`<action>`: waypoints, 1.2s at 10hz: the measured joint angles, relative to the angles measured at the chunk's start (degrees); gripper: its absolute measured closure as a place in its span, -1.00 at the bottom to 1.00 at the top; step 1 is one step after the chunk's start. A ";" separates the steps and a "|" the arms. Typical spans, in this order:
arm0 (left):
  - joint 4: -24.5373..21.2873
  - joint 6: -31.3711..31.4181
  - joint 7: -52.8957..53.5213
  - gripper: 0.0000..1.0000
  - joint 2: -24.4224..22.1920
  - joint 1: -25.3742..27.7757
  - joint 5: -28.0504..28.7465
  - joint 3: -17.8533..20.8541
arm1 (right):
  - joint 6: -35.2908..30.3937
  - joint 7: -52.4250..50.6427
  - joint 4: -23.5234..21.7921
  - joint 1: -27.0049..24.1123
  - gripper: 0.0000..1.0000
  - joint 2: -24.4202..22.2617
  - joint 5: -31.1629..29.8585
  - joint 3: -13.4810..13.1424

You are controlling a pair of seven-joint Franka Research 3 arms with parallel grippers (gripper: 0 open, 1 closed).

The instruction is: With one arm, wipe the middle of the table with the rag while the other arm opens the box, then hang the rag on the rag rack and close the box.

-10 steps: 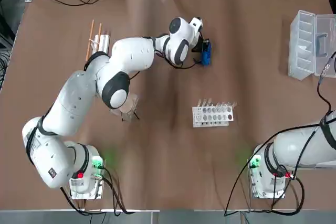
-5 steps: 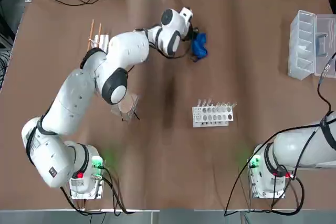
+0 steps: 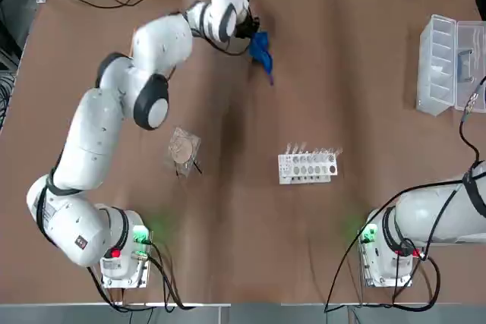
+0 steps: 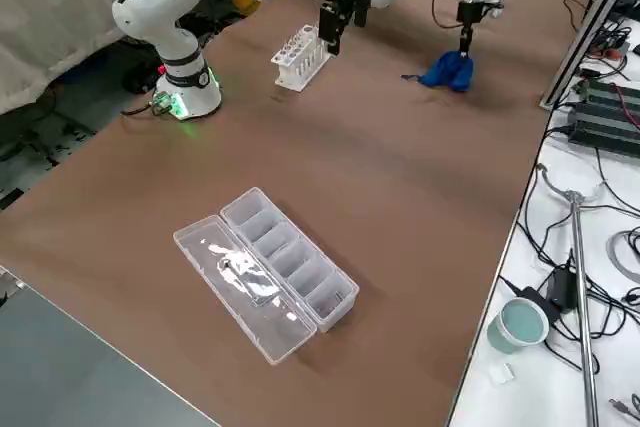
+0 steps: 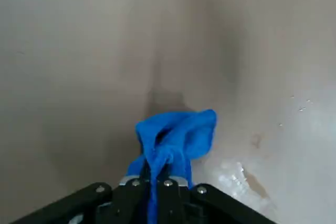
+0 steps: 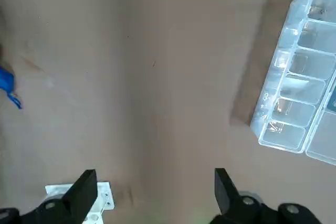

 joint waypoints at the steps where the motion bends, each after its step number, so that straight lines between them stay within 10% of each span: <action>1: -0.70 -7.16 1.90 0.89 -3.22 1.84 0.00 0.11 | 0.10 0.00 -0.01 -0.01 -0.97 0.00 -0.10 -0.01; 7: -28.62 -19.13 11.01 0.89 -31.71 16.84 3.05 0.70 | 0.28 0.00 -0.26 0.02 -0.97 0.01 -0.54 0.02; 12: -31.47 -34.28 11.82 0.89 -41.67 29.25 15.08 0.73 | 0.30 0.00 -0.42 0.06 -0.97 0.01 -0.57 0.09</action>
